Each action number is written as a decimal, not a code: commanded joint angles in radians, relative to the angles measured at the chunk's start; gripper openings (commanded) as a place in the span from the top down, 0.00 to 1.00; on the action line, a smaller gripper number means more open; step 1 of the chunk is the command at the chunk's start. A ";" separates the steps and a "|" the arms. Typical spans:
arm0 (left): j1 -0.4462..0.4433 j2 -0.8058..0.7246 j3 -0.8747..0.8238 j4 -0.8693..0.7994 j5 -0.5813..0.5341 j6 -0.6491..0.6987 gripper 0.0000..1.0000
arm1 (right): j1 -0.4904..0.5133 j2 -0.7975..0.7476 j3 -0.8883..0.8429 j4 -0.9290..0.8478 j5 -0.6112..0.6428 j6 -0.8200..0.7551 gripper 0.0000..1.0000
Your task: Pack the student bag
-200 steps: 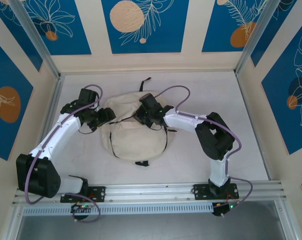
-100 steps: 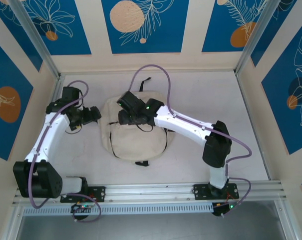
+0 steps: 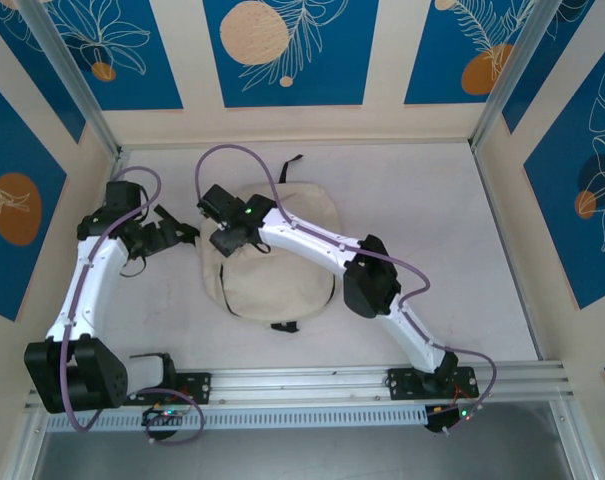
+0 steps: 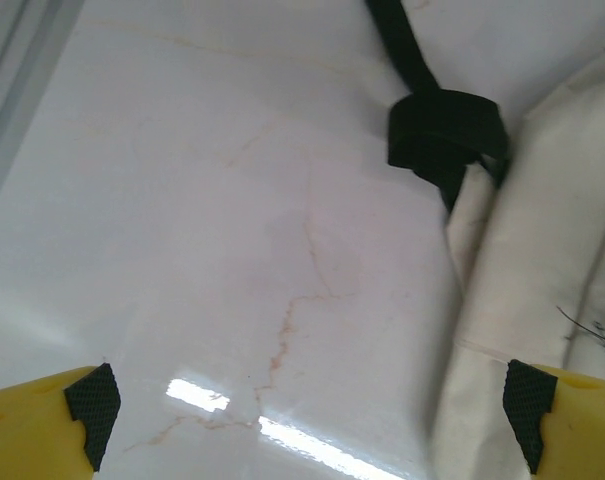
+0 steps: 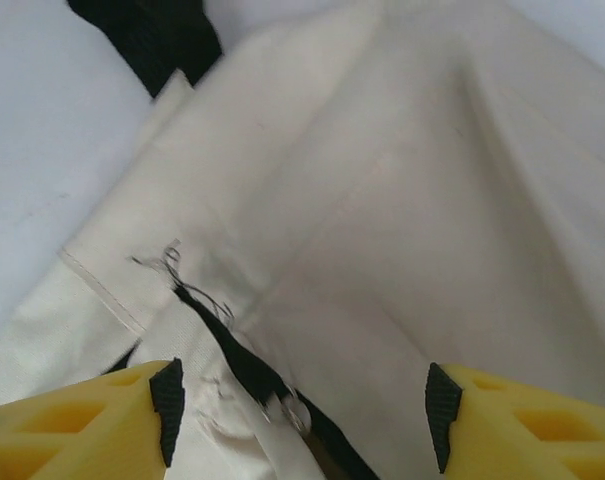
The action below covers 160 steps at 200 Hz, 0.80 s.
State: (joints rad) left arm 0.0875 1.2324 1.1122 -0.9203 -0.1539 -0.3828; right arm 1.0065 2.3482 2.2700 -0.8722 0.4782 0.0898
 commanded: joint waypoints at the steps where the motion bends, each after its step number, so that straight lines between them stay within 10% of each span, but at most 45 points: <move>1: 0.032 -0.011 -0.016 0.014 -0.055 -0.002 0.00 | -0.001 0.055 0.091 -0.030 -0.096 -0.123 0.34; 99: 0.057 -0.021 -0.046 0.043 -0.049 -0.010 0.00 | -0.031 0.138 0.100 -0.051 -0.051 -0.203 0.45; 160: 0.058 -0.014 -0.048 0.046 -0.023 -0.011 0.00 | -0.052 0.137 0.149 -0.060 -0.071 -0.079 0.76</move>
State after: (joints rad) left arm 0.1291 1.2312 1.0710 -0.8753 -0.1921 -0.3859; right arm 0.9684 2.4744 2.3581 -0.9211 0.4042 -0.0437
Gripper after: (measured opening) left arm 0.999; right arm 0.282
